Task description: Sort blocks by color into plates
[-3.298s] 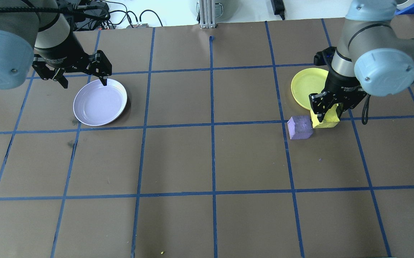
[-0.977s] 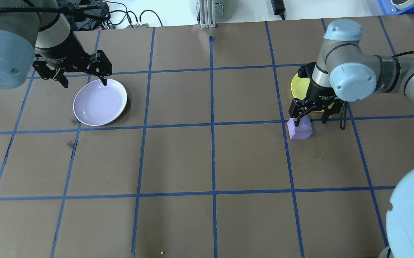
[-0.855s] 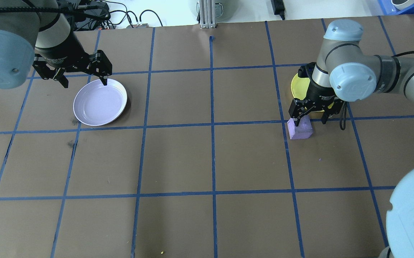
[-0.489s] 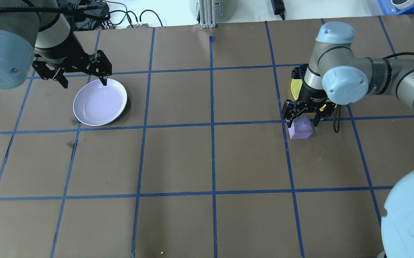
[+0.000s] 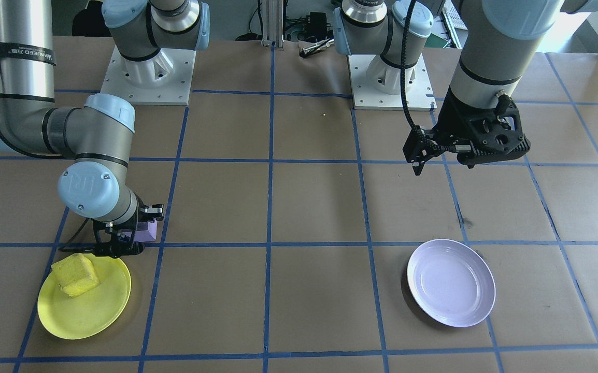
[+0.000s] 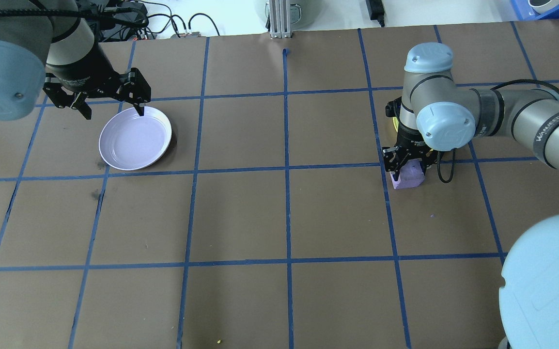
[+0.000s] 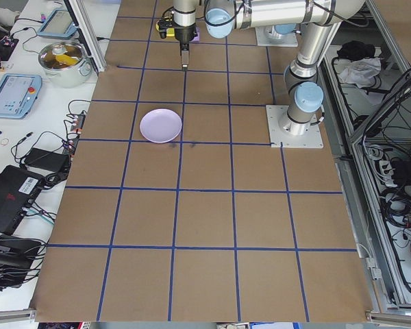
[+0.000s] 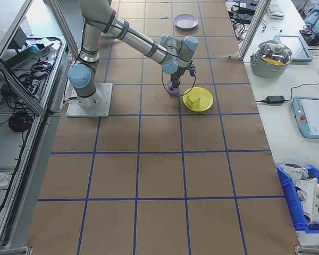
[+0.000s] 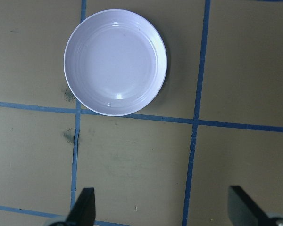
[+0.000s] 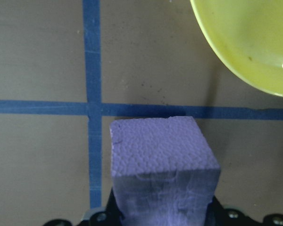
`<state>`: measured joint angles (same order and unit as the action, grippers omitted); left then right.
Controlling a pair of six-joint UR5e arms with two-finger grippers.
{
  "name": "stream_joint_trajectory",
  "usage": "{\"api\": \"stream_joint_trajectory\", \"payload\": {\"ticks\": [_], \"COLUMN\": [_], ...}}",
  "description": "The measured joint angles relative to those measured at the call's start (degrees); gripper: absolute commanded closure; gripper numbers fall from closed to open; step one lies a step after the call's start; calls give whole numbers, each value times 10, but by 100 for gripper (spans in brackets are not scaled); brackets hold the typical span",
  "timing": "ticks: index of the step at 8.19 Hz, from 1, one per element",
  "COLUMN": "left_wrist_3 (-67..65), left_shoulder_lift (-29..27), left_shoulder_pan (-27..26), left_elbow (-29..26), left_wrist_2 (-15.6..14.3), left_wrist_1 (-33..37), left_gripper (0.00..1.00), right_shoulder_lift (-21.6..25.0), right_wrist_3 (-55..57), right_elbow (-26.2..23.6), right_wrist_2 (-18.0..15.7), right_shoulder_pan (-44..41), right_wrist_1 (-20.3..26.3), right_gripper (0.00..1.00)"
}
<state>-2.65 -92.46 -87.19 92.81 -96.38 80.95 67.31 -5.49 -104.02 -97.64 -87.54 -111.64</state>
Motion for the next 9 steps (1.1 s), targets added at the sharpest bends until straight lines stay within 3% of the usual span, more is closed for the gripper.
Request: {"api": "stream_joint_trajectory", "payload": {"ticks": [1,5,6,8,9], "left_wrist_3": [0,1,1,1,1], "left_shoulder_lift": [0,1,0,-1,-2], "left_shoulder_pan": [0,0,0,0,0], "left_elbow": [0,0,0,1,1], "left_wrist_2": [0,0,0,0,0], "left_wrist_1": [0,-1,-1,-1,-1], "left_gripper": [0,0,0,0,0], "right_shoulder_lift": [6,15,9,-21,-37], "right_wrist_3": [22,272,334,436,479], "right_elbow": [6,45,64,106,120], "right_wrist_2": [10,112,128,149,159], "right_shoulder_pan": [-11,-176,-218,-283,-307], "right_wrist_1": [2,1,-1,-10,-26], "right_gripper": [100,99,88,76,35]}}
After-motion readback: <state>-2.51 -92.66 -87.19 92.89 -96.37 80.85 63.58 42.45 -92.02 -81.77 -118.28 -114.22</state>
